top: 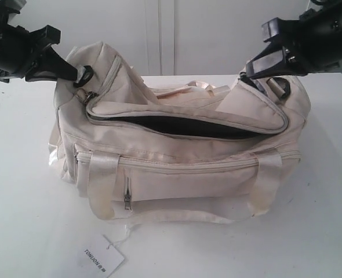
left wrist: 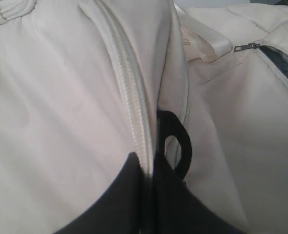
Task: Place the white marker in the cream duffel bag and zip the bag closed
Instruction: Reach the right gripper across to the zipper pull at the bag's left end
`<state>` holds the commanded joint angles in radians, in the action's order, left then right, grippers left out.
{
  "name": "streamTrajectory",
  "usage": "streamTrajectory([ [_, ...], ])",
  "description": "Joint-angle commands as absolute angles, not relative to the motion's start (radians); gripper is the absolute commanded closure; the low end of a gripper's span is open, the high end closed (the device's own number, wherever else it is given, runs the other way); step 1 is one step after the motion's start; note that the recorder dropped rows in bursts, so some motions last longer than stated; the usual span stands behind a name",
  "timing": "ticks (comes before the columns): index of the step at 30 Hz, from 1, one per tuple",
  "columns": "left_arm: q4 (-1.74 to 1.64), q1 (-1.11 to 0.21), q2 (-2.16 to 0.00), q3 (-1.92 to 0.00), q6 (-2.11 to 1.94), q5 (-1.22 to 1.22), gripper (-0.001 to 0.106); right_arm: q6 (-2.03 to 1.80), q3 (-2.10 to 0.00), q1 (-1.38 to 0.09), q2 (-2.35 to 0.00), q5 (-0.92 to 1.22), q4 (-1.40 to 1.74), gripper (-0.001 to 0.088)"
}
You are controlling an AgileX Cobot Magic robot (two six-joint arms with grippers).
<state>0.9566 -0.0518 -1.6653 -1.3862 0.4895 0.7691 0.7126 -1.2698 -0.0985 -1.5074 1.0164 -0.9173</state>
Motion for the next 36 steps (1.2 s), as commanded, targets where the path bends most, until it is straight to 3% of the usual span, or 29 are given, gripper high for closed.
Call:
streamTrajectory([
  [9, 0.989, -0.052, -1.665, -1.386, 0.524, 0.776, 0.105, 0.813, -1.275, -0.221, -1.546, 0.990, -1.221, 0.0868],
  [21, 0.989, -0.052, -1.665, -1.386, 0.543, 0.778, 0.105, 0.800, -1.312, -0.471, -1.569, 0.701, -1.069, 0.0868],
  [36, 0.993, -0.052, -1.665, -1.386, 0.555, 0.780, 0.105, 0.613, -1.409, -0.627, -1.694, 0.613, -0.832, 0.0868],
])
